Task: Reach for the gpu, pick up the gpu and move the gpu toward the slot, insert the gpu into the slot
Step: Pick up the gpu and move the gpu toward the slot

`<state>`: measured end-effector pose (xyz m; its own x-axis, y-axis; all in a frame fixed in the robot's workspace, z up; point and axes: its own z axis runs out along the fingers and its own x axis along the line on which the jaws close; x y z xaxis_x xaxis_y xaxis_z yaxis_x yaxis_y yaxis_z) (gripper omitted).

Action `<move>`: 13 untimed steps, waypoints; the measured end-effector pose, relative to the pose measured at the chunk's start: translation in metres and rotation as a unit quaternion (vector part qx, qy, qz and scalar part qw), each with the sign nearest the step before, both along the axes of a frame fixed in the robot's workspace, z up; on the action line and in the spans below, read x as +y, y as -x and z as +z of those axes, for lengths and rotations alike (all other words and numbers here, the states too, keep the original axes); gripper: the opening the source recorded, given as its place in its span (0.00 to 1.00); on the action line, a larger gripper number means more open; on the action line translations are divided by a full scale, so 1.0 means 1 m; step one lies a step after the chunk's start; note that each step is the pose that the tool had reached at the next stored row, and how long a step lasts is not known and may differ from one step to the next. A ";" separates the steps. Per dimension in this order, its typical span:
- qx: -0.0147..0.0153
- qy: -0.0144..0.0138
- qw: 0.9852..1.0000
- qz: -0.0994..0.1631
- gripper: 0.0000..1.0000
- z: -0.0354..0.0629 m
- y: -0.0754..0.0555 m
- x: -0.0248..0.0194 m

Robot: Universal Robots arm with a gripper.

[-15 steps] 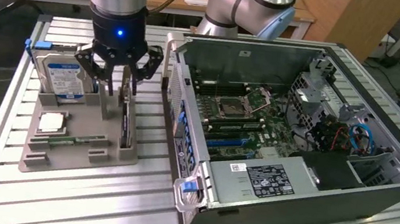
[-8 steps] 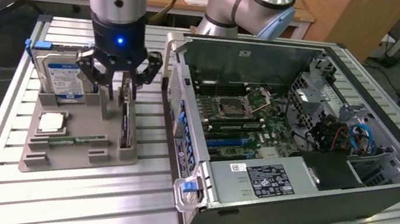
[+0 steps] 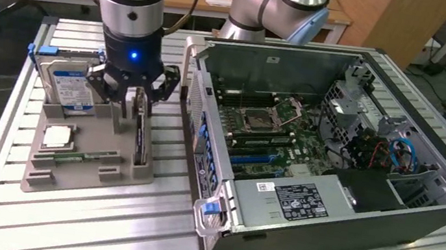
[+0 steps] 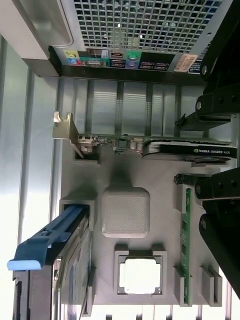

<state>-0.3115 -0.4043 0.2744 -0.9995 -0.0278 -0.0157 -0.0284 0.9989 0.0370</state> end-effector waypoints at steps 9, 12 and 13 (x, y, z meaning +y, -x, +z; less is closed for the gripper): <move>0.000 0.000 1.000 -0.011 0.47 -0.0143 0.000 -0.0013; 0.000 0.000 1.000 -0.022 0.47 -0.0176 0.000 -0.0017; 0.000 0.000 1.000 -0.027 0.47 -0.0187 0.000 -0.0018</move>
<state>-0.3116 -0.4061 0.2557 -0.9995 0.0258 -0.0156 0.0252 0.9990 0.0369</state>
